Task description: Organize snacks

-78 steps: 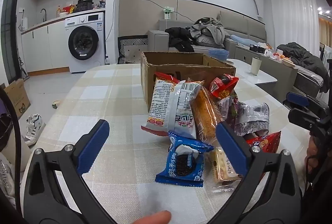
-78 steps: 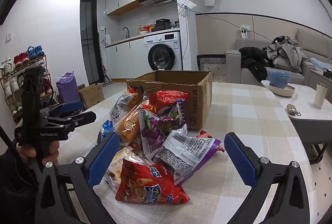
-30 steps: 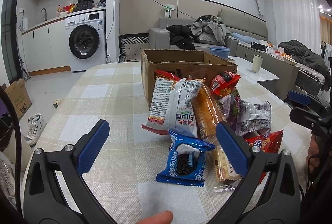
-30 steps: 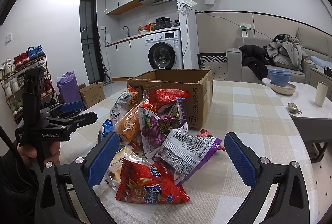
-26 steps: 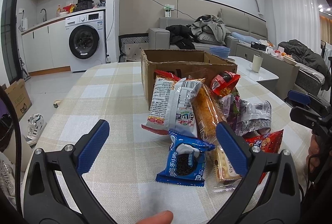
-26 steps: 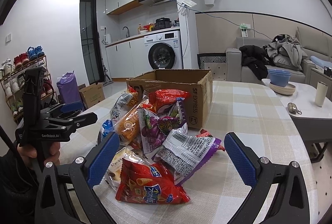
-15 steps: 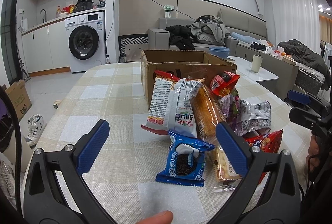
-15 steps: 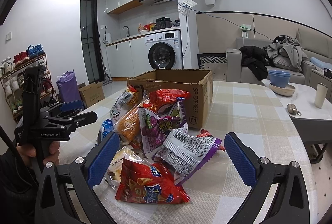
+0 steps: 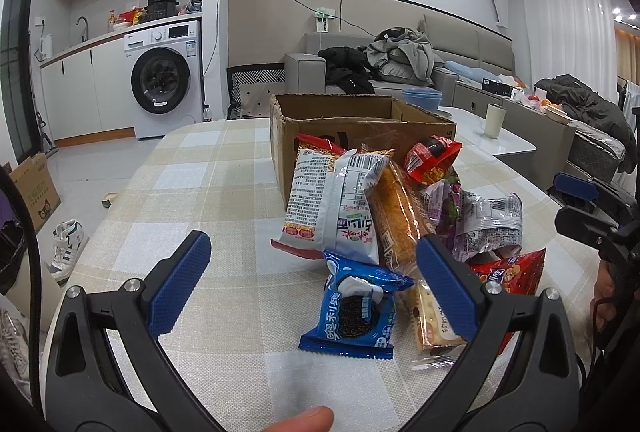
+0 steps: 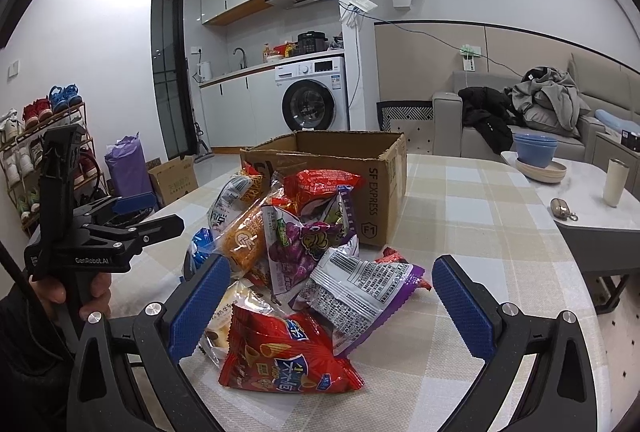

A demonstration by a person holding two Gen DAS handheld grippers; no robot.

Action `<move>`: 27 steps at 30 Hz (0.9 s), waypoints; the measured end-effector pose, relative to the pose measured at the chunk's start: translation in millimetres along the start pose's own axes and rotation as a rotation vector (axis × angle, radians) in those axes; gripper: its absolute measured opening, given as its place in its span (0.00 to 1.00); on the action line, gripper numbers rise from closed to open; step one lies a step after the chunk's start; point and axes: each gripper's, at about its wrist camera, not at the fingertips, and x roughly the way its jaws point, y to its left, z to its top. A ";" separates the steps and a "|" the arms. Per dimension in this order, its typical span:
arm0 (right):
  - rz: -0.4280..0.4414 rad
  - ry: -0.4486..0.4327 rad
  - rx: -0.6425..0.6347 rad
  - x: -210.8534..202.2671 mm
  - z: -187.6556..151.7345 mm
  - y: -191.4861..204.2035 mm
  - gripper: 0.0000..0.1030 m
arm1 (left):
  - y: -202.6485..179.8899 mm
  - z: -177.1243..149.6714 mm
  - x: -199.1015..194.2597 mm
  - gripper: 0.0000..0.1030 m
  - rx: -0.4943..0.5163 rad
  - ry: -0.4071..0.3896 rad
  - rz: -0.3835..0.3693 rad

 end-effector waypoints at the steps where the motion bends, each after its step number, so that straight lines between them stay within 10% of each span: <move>1: -0.005 0.003 0.001 0.3 0.3 -0.3 1.00 | -0.2 -0.1 0.2 0.99 0.000 0.000 -0.001; 27: -0.043 0.160 0.036 14.9 -2.7 2.6 1.00 | -3.9 1.1 -1.2 0.99 0.015 0.011 -0.031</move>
